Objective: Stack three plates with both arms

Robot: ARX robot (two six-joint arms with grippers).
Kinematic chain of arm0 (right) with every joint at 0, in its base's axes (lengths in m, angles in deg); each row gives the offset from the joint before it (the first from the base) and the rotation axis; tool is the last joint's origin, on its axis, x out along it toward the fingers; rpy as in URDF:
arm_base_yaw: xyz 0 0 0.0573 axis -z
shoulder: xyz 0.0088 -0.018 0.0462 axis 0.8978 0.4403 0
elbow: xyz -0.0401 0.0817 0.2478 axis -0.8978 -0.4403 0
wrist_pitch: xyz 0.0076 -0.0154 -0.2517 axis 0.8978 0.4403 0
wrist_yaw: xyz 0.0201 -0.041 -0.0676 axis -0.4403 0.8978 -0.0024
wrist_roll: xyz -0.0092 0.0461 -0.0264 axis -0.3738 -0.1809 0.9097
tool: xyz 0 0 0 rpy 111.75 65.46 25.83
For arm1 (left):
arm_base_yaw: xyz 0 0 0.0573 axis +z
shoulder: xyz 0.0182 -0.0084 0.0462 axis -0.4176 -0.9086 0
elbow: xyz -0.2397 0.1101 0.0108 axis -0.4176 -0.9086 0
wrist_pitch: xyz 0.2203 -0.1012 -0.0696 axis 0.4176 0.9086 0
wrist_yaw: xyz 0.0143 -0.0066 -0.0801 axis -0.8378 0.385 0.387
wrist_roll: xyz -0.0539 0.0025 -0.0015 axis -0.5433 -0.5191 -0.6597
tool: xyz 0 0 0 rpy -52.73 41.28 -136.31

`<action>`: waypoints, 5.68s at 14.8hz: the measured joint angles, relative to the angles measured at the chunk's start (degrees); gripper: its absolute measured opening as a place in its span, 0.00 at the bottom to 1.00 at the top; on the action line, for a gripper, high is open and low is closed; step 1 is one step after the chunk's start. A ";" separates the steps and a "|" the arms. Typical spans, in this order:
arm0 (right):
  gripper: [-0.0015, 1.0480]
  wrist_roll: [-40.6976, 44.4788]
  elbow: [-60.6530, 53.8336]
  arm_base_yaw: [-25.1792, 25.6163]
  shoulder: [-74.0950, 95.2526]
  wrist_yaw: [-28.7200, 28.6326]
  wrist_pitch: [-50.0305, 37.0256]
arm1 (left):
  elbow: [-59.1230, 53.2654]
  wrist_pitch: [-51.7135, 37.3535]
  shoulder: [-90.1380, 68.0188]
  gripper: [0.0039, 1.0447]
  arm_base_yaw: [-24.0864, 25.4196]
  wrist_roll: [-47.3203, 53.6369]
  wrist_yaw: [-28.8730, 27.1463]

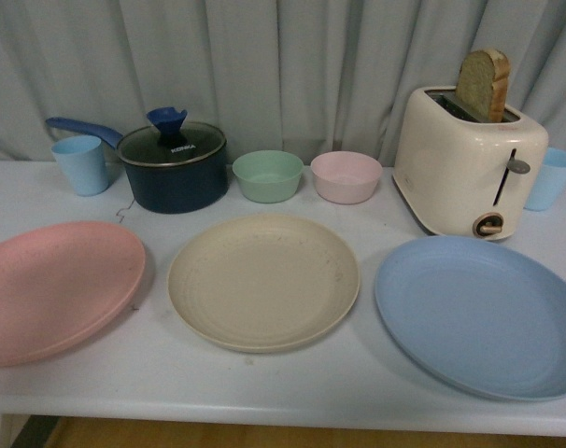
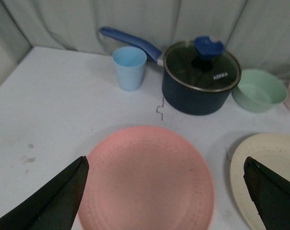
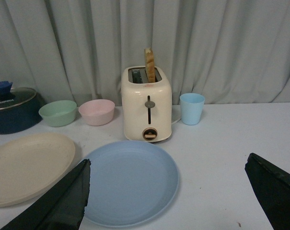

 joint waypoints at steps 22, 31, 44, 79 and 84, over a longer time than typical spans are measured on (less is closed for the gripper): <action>0.94 0.00 0.00 0.00 0.00 0.00 0.02 | 12.87 -8.96 -43.69 0.94 15.80 4.98 8.41; 0.94 0.02 0.00 0.00 0.00 0.00 0.00 | 11.34 -9.20 -45.46 0.30 13.33 3.54 7.17; 0.94 0.02 0.00 0.00 0.00 0.00 0.00 | 16.15 2.91 -16.57 0.02 -0.09 6.97 3.17; 0.94 0.00 0.00 0.00 0.00 0.00 0.00 | -30.18 -20.94 29.99 0.15 -10.99 1.55 -5.11; 0.94 0.02 0.00 0.00 0.00 0.00 0.02 | -34.99 -16.09 40.35 0.01 -7.28 1.70 -1.73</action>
